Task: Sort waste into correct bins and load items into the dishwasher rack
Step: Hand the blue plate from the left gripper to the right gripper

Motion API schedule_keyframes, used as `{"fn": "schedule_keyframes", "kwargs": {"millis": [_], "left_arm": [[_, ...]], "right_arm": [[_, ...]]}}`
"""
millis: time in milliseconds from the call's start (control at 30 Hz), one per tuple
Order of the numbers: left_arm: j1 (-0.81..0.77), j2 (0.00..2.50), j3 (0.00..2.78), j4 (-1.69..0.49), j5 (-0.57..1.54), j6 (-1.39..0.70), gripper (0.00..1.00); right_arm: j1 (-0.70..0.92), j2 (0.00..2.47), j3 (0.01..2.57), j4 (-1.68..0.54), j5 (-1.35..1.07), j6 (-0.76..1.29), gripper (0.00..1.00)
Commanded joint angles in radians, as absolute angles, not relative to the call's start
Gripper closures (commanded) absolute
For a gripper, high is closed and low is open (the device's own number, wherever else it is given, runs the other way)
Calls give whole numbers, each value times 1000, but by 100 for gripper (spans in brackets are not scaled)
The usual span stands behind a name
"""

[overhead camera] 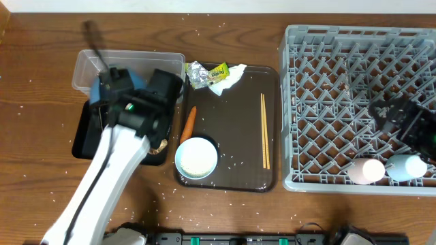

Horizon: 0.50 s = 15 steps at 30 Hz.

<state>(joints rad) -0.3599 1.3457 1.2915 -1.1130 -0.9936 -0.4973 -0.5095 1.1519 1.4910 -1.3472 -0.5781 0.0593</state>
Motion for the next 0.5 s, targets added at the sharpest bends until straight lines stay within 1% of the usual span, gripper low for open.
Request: {"fn": "schedule_keyframes", "kwargs": {"millis": [0,67,200,267,333,367,467], "left_arm": [[-414,1240,1376,-1027,-585,-398,94],[-450,1193,1380,-931,-382,-367,94],[-511,1170,1380,-821,-144,-358,94],[-546,1172,1380,-785,-81,-358,94],[-578,1174,1380,-764,-63,-359,94],[-596,1174,1380,-752,-59,-359,94],[-643,1174,1380,-726,-59,-359,94]], "right_arm": [[-434,1152,1488,-1342,-665,9,1],[-378,1152,1488,-1335,-693,5,1],[-249,1152,1488,-1290,-767,2,2],[-171,1152,1488,-1251,-767,2,4],[-103,1152,1488,-1215,-767,4,9],[-72,1152,1488,-1198,-763,7,9],[23,1158,1488,-1158,-665,56,11]]}}
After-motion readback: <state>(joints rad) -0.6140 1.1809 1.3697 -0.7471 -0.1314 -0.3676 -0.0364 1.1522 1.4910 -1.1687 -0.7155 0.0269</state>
